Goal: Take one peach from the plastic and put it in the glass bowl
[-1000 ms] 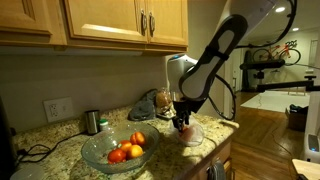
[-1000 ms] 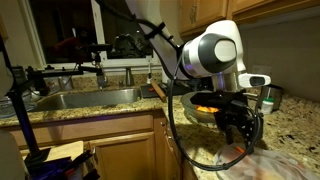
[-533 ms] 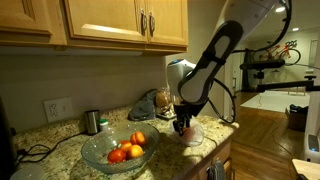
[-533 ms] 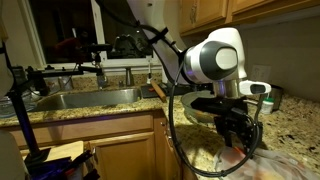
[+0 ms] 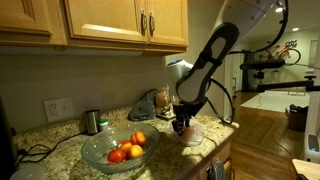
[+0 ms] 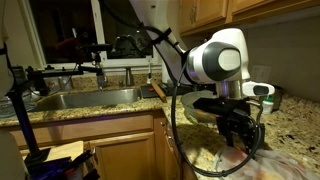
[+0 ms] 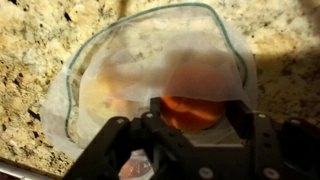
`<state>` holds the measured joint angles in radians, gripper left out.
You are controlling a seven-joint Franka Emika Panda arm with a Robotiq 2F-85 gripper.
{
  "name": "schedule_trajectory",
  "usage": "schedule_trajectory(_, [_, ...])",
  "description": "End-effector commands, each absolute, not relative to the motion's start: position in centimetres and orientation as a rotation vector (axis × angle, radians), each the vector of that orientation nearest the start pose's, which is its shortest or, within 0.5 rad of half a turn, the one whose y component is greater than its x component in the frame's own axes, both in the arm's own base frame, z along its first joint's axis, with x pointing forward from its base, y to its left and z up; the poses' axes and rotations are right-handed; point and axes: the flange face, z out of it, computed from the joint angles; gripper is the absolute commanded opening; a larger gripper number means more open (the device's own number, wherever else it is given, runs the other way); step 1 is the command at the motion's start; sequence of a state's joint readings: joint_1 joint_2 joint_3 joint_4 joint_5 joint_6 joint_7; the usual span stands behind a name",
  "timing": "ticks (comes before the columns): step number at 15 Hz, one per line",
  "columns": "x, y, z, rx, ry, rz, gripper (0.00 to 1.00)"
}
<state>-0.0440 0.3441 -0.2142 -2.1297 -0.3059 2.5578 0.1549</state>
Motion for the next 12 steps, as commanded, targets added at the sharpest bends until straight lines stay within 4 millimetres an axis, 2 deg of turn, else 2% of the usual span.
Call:
schedule_trajectory(1, [56.74, -15.07, 25.25, -3.371, 0.254, -0.059, 0.67])
schedule_trajectory(12, [56.75, -15.17, 25.09, -3.37, 0.265, -0.032, 0.67])
